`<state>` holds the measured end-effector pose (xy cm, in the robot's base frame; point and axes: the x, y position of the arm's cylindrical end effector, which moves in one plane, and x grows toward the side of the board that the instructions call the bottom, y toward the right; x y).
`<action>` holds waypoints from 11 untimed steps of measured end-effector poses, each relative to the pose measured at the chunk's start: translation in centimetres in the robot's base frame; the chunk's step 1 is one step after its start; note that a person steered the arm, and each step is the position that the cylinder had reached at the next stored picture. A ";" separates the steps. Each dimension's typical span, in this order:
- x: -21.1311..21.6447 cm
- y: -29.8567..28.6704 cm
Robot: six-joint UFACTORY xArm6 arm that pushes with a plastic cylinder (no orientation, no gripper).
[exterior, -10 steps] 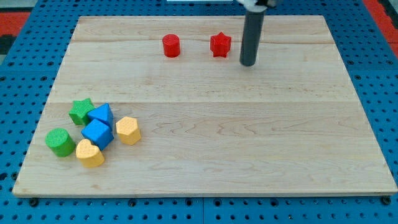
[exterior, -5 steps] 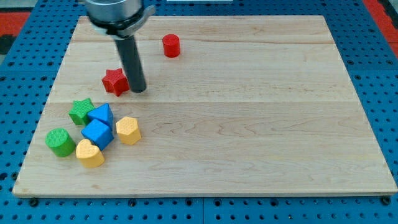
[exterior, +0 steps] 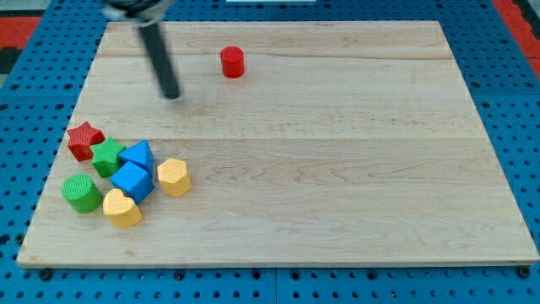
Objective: Move the red blocks near the green star
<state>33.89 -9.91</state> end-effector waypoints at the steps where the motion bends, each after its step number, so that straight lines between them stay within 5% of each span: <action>1: -1.5 8.5; 2: -3.2 10.5; 3: -5.4 2.8; 4: 1.6 -7.3; 5: -0.3 -5.5; 6: -7.2 -3.5; 7: -6.3 -11.5; 8: 0.3 -12.6; 10: -4.8 -14.6; 11: -5.0 -8.1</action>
<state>28.93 -17.97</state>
